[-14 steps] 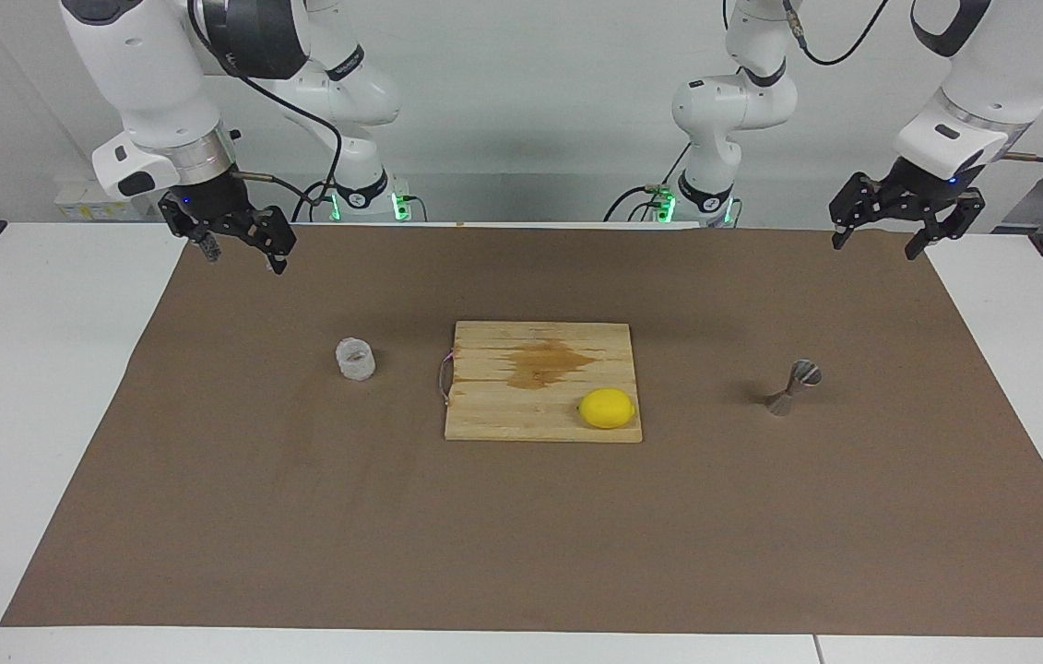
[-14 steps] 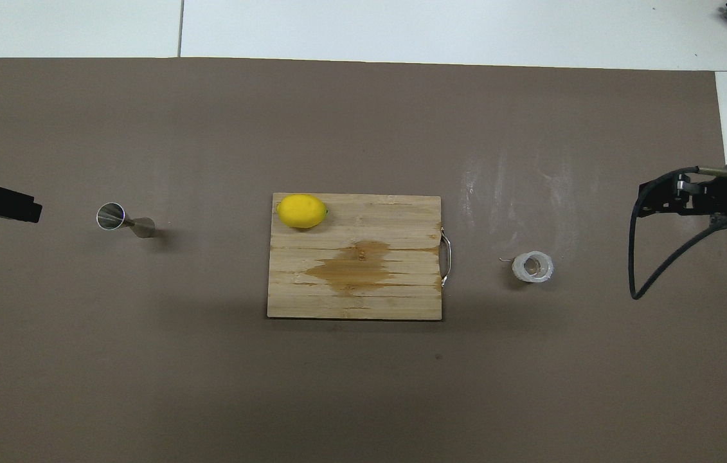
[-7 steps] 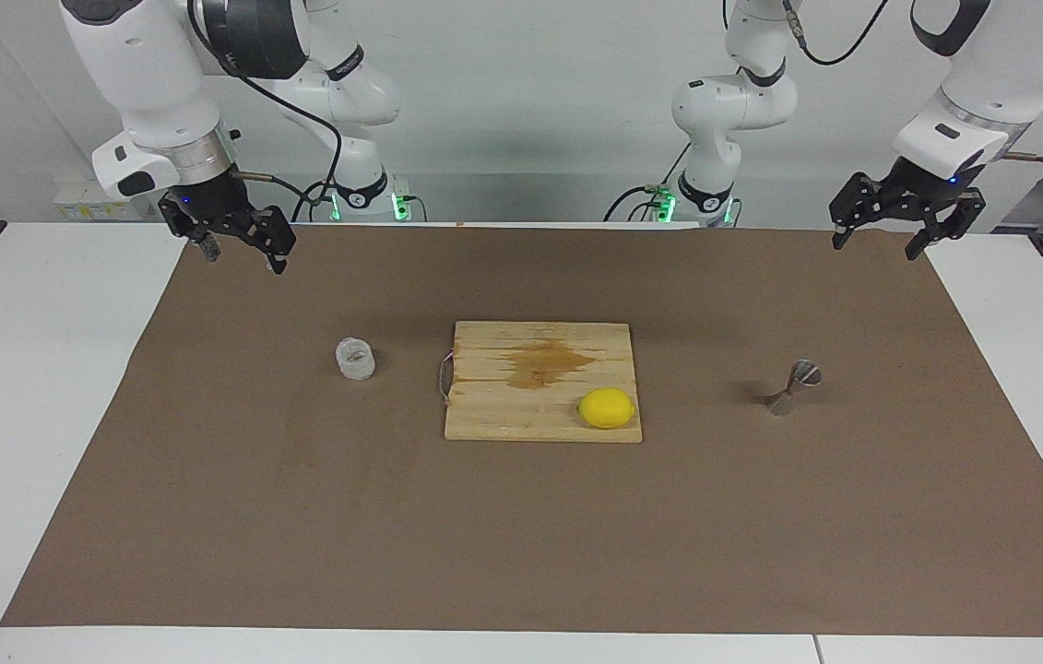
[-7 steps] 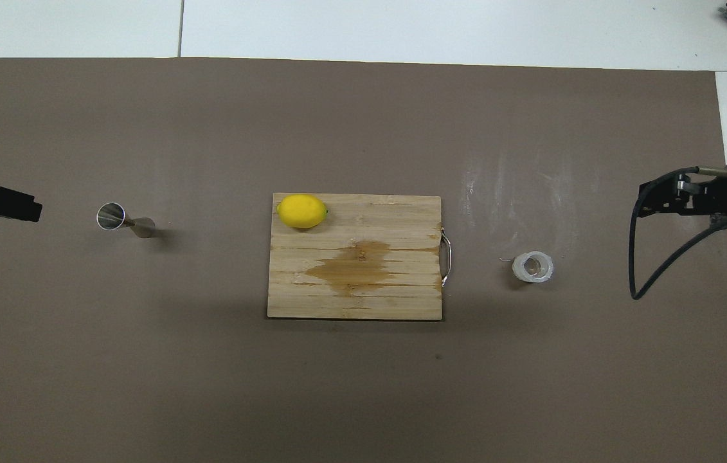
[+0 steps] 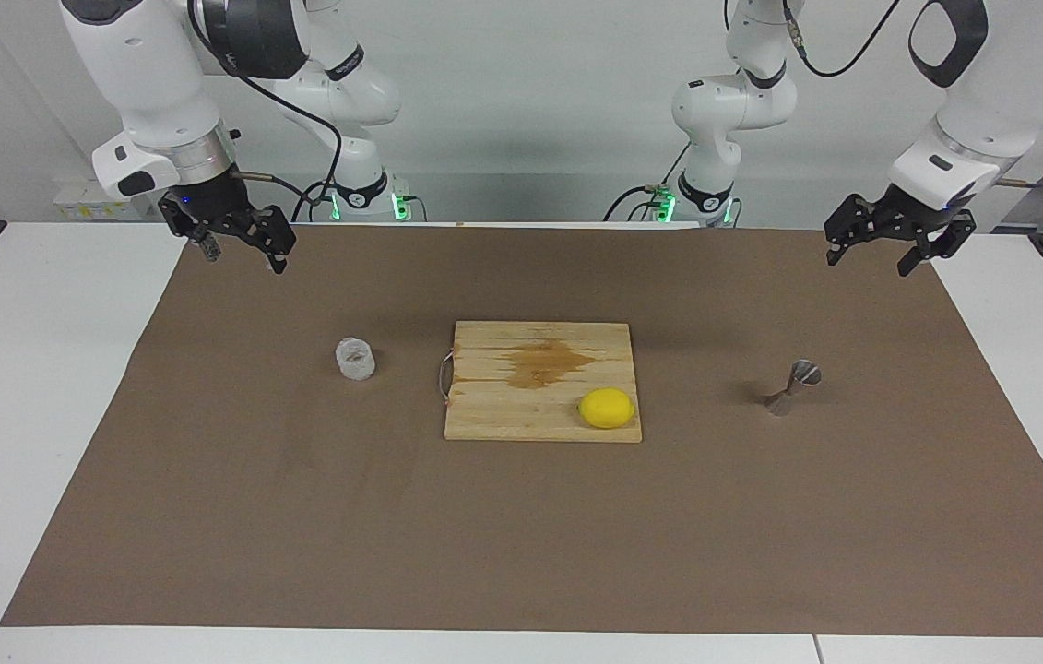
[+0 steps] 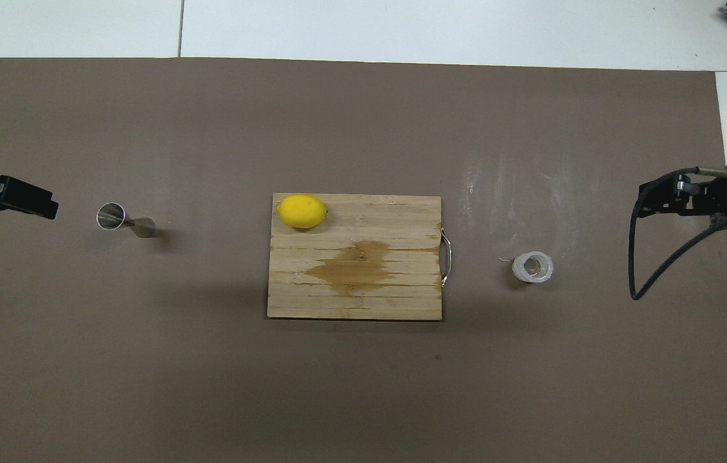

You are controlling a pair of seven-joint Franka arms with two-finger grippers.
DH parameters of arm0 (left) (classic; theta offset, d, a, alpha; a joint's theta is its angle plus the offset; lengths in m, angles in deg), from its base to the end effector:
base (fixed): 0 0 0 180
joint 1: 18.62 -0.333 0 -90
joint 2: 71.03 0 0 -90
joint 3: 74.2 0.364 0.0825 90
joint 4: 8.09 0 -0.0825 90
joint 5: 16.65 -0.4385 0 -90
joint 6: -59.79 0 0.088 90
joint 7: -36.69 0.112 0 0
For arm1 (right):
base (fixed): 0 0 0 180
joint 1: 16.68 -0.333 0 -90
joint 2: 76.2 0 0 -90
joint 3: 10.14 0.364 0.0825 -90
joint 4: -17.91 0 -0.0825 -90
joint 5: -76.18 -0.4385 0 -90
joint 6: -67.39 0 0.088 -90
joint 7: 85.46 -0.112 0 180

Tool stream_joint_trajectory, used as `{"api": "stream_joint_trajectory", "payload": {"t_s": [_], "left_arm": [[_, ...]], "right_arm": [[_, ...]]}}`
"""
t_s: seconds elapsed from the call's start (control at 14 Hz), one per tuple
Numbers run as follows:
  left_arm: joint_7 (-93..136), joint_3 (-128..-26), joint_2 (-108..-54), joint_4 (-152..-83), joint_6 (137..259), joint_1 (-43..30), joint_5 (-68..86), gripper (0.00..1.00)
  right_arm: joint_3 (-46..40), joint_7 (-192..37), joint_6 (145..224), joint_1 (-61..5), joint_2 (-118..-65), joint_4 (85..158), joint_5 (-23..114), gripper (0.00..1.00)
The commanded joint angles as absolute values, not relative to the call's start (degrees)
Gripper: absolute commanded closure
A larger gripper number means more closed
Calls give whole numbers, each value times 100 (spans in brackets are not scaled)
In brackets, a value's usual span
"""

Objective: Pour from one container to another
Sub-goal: 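Open the left gripper beside the small metal cup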

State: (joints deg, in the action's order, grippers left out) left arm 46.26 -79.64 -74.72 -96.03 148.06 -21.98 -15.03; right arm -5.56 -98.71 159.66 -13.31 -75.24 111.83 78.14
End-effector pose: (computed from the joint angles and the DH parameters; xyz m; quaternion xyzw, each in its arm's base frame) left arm 0.6272 -0.0240 0.6442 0.9943 -0.1014 -0.0280 0.0191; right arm 0.6052 0.0095 0.6451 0.9944 -0.1041 -0.0038 0.0184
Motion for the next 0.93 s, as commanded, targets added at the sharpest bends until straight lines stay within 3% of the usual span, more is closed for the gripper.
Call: {"api": "stream_joint_trajectory", "payload": {"t_s": [0.0, 0.29, 0.86], "left_arm": [[4329, -7921, -7945, -9466, 14935, -2318, -1463, 0], [4346, -7921, -8368, -9510, 15250, -3231, -743, 0], [2256, -7921, -9010, -9606, 15225, -4243, 689, 0]], "right_arm": [[-530, -9786, 15950, -1255, -7496, 11187, 7706, 0], [-539, -9786, 15950, -1255, -7496, 11187, 7706, 0], [-530, -9786, 15950, -1255, -7496, 11187, 7706, 0]]}}
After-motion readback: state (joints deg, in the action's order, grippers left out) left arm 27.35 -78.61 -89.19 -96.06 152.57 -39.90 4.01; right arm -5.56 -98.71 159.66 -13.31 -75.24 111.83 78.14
